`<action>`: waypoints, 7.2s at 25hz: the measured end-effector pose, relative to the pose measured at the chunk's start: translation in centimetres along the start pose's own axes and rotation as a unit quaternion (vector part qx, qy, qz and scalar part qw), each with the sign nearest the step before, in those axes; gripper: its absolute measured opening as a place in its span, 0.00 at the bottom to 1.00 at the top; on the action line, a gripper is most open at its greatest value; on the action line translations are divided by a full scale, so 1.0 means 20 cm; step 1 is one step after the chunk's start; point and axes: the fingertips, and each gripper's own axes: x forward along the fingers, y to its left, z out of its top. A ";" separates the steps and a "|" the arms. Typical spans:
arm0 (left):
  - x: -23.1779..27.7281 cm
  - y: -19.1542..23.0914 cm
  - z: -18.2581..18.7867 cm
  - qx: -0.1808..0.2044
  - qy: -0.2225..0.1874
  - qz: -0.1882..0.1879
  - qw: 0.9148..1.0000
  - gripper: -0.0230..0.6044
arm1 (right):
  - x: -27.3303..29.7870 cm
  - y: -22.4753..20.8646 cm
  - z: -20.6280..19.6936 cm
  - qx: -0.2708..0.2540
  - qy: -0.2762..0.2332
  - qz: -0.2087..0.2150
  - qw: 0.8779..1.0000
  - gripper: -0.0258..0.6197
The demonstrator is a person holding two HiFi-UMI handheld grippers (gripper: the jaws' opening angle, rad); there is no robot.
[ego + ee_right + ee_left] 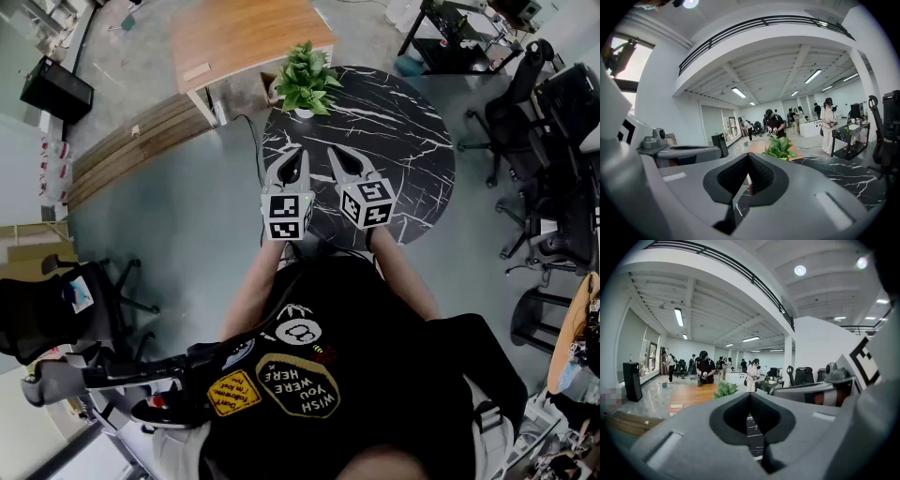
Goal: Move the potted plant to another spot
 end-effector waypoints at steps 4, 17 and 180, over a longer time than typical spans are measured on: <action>0.01 0.01 0.00 -0.003 0.000 0.002 1.000 0.04 | 0.01 -0.01 0.00 0.000 0.000 0.002 1.000 0.04; 0.02 0.03 0.00 -0.005 0.000 0.006 1.000 0.04 | 0.03 -0.01 -0.01 -0.001 0.006 0.005 1.000 0.04; -0.20 0.77 -1.07 -0.102 0.106 0.042 0.988 0.04 | 1.23 -0.43 -1.37 -0.060 0.089 -0.142 0.984 0.79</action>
